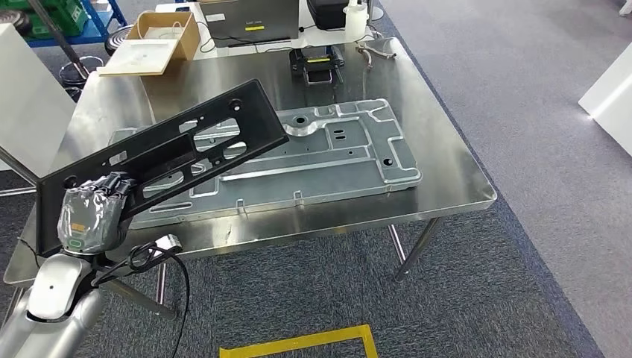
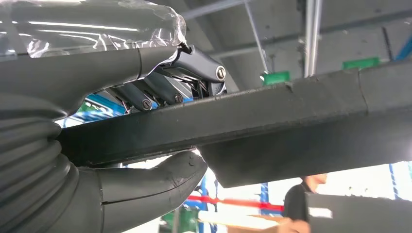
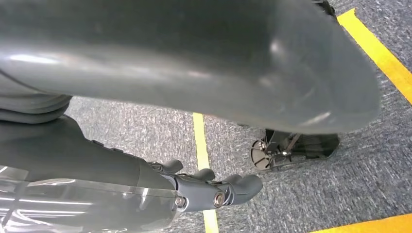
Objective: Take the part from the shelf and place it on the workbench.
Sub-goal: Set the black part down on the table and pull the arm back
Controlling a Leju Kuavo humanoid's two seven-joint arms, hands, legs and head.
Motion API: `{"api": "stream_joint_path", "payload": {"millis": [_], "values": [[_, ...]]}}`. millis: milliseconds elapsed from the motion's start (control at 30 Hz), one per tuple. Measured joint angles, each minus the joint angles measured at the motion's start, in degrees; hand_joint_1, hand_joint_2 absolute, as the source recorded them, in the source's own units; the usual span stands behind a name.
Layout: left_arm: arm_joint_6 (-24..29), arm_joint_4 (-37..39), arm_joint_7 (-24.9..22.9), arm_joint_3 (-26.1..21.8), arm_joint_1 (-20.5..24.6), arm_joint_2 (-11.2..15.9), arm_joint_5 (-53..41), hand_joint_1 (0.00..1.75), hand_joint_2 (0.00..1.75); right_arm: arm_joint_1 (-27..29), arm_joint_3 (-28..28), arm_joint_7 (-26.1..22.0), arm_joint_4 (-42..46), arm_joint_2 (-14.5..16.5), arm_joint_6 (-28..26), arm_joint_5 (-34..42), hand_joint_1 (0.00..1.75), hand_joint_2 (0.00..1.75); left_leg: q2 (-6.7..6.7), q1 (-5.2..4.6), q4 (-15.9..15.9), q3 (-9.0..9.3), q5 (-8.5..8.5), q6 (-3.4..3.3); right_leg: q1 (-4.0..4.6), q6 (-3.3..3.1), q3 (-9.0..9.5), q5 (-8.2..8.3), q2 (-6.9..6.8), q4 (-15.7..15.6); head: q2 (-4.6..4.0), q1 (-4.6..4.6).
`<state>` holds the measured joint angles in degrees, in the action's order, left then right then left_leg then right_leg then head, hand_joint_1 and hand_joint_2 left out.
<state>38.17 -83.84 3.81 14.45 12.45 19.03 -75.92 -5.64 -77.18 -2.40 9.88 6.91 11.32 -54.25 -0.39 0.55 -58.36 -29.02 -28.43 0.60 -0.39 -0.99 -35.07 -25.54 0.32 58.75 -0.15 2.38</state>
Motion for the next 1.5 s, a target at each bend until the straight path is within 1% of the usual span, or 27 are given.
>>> {"api": "stream_joint_path", "payload": {"millis": [33,67,100,133,167,200,233,300,367,400,433,500,533,600,633,667,800,933,1100,1200,1267,1367,1433,1500], "values": [[-0.46,0.18,0.61,0.16,0.10,0.00,1.17,1.75,1.75,0.03,0.00,0.00,0.00,0.03,-0.01,0.00,0.00,0.00,0.05,0.06,-0.88,-0.07,-0.14,0.29,-0.10,-0.35,0.51,0.03,0.03,-0.21,0.00,-0.01],[-1.00,0.52,1.42,0.33,0.41,0.02,2.63,1.75,1.75,0.03,0.00,0.00,0.00,0.07,-0.01,-0.01,0.00,0.00,0.11,0.13,-2.44,-0.78,-0.67,0.53,-0.16,-0.66,1.04,-0.16,0.04,-0.32,0.00,-0.01],[-1.70,1.03,2.40,0.53,0.92,0.02,4.47,1.75,1.75,0.02,0.00,0.00,0.01,0.09,-0.02,-0.03,0.00,0.00,0.18,0.20,-4.99,-2.19,-1.66,0.75,-0.21,-0.92,1.52,-0.38,0.04,-0.41,0.00,-0.01],[-2.70,1.74,3.65,0.79,1.57,0.00,6.92,1.75,1.75,-0.01,0.00,-0.01,0.01,0.09,0.00,-0.07,0.00,0.00,0.19,0.23,-8.33,-4.15,-2.97,0.95,-0.17,-1.13,1.83,-0.65,0.03,-0.42,0.00,-0.01],[-3.92,2.51,5.02,1.05,2.21,-0.02,9.67,1.75,1.75,-0.04,0.00,-0.02,0.02,0.08,0.02,-0.10,0.00,0.00,0.19,0.24,-11.49,-6.18,-4.30,1.12,-0.14,-1.26,2.02,-0.87,0.03,-0.40,0.00,-0.01],[-4.97,3.12,6.10,1.27,2.66,-0.05,11.95,1.75,1.75,-0.06,0.00,-0.03,0.02,0.07,0.04,-0.13,0.00,0.00,0.20,0.24,-13.75,-7.69,-5.32,1.24,-0.12,-1.31,2.16,-1.03,0.03,-0.37,0.00,-0.01],[-5.76,3.52,6.84,1.42,2.89,-0.07,13.61,1.75,1.75,-0.06,0.00,-0.04,0.02,0.07,0.07,-0.13,0.00,0.00,0.20,0.24,-14.97,-8.53,-5.92,1.30,-0.10,-1.34,2.25,-1.12,0.03,-0.35,0.00,-0.02],[-6.23,3.71,7.26,1.48,2.98,-0.09,14.52,1.75,1.75,-0.06,0.00,-0.05,0.02,0.06,0.08,-0.14,0.00,0.00,0.20,0.24,-15.43,-8.87,-6.12,1.31,-0.09,-1.35,2.29,-1.17,0.03,-0.34,0.00,-0.01],[-8.29,4.33,8.64,1.63,3.27,-0.19,17.91,1.75,1.75,-0.06,0.00,-0.11,0.02,0.06,0.17,-0.19,0.00,0.00,0.20,0.24,-16.27,-9.68,-6.22,1.33,-0.06,-1.35,2.48,-1.28,0.05,-0.33,0.00,-0.01],[-13.07,5.83,11.02,2.04,4.35,-0.57,23.50,1.75,1.75,-0.07,0.00,-0.23,0.02,0.07,0.48,-0.38,0.00,0.00,0.20,0.22,-13.43,-9.25,-3.67,1.10,0.02,-1.28,2.98,-1.63,0.06,-0.32,0.00,-0.01],[-18.04,7.99,13.51,2.55,5.99,-1.04,29.15,1.75,1.75,-0.12,0.00,-0.36,0.02,0.09,0.84,-0.62,0.00,0.00,0.23,0.05,-9.70,-8.63,-1.35,0.72,0.12,-1.14,3.44,-2.01,0.10,-0.31,0.00,-0.01],[-26.28,12.26,17.48,3.54,9.69,-2.04,37.75,1.75,1.75,-0.29,0.00,-0.57,0.02,0.13,1.54,-1.07,0.00,0.00,0.22,-0.36,-1.33,-6.49,3.71,-0.26,0.23,-0.58,4.12,-2.83,0.16,-0.31,0.00,-0.01],[-26.70,13.37,17.85,3.81,10.84,-2.31,38.16,1.75,1.75,-0.33,0.00,-0.57,0.02,0.13,1.63,-1.11,0.00,0.00,0.17,-0.48,-0.26,-6.10,3.91,-0.41,0.29,-0.41,4.14,-3.04,0.17,-0.28,0.00,-0.01],[-27.34,14.62,18.54,4.24,12.46,-2.78,38.57,1.75,1.75,-0.27,0.00,-0.59,0.02,0.11,1.68,-1.14,0.00,0.00,-0.04,-0.54,0.12,-5.67,4.69,-0.36,0.25,-0.34,4.42,-3.37,0.04,-0.33,0.00,-0.01],[-27.91,15.45,19.09,4.46,13.38,-3.05,38.82,1.75,1.75,-0.26,0.01,-0.61,0.02,0.10,1.72,-1.15,0.00,0.00,-0.17,-0.56,0.17,-5.52,4.71,-0.29,0.22,-0.41,4.59,-3.49,-0.07,-0.37,0.00,-0.02],[-28.48,16.43,19.76,4.70,14.43,-3.31,38.99,1.75,1.75,-0.30,0.01,-0.64,0.02,0.10,1.75,-1.17,0.00,0.00,-0.32,-0.68,0.16,-5.44,4.62,-0.38,0.11,-0.34,4.76,-3.55,-0.19,-0.49,0.00,-0.01],[-29.16,21.48,22.27,6.57,18.76,-4.74,37.85,1.75,1.75,-0.53,0.06,-0.84,0.02,0.10,1.88,-1.29,0.00,0.00,-0.88,-0.81,0.20,-4.95,4.31,-0.87,0.01,0.22,5.65,-3.87,-0.71,-1.00,0.00,-0.02],[-29.13,24.62,23.56,8.79,20.55,-5.75,35.25,1.75,1.75,-0.64,0.16,-0.85,0.02,0.10,2.03,-1.38,0.00,0.00,-1.08,-0.85,0.21,-4.67,4.30,-1.14,-0.03,0.44,6.05,-3.89,-1.00,-1.12,0.00,-0.02],[-28.52,27.43,23.22,11.85,22.47,-6.49,32.56,1.75,1.75,-0.63,0.26,-0.85,0.02,0.10,2.09,-1.51,0.00,0.00,-1.22,-0.88,0.21,-4.67,4.47,-1.30,-0.18,0.78,6.08,-3.74,-1.16,-1.14,0.00,-0.02],[-26.87,28.33,21.52,14.09,23.33,-6.62,27.23,1.75,1.75,-0.61,0.28,-0.85,0.02,0.10,2.21,-1.61,0.00,0.00,-1.24,-0.87,0.24,-4.66,4.57,-1.26,-0.25,0.80,6.08,-3.68,-1.20,-1.13,0.00,-0.02],[-24.94,28.94,18.73,16.52,24.20,-6.59,20.71,1.75,1.75,-0.60,0.31,-0.85,0.02,0.10,2.43,-1.71,0.00,0.00,-1.22,-0.87,0.26,-4.67,4.61,-1.21,-0.25,0.80,6.06,-3.62,-1.18,-1.13,0.00,-0.02],[-22.71,30.31,14.27,21.49,26.64,-6.02,10.51,1.75,1.75,-0.54,0.33,-0.76,0.02,0.10,2.73,-1.83,0.00,0.00,-1.04,-0.87,0.26,-4.70,4.63,-1.17,-0.21,0.79,5.94,-3.53,-0.94,-1.11,0.00,-0.02],[-22.44,30.91,13.16,24.43,28.33,-5.44,7.37,1.75,1.75,-0.41,0.36,-0.65,0.02,0.10,2.80,-2.01,0.00,0.00,-0.89,-0.87,0.26,-4.74,4.63,-1.16,-0.19,0.79,5.84,-3.47,-0.74,-1.10,0.00,-0.02],[-22.89,31.10,13.13,26.91,29.75,-5.17,6.01,1.75,1.75,-0.30,0.44,-0.57,0.02,0.10,2.83,-2.20,0.00,0.00,-0.82,-0.85,0.26,-4.78,4.64,-1.15,-0.19,0.80,5.81,-3.46,-0.67,-1.09,0.00,-0.02]]}}
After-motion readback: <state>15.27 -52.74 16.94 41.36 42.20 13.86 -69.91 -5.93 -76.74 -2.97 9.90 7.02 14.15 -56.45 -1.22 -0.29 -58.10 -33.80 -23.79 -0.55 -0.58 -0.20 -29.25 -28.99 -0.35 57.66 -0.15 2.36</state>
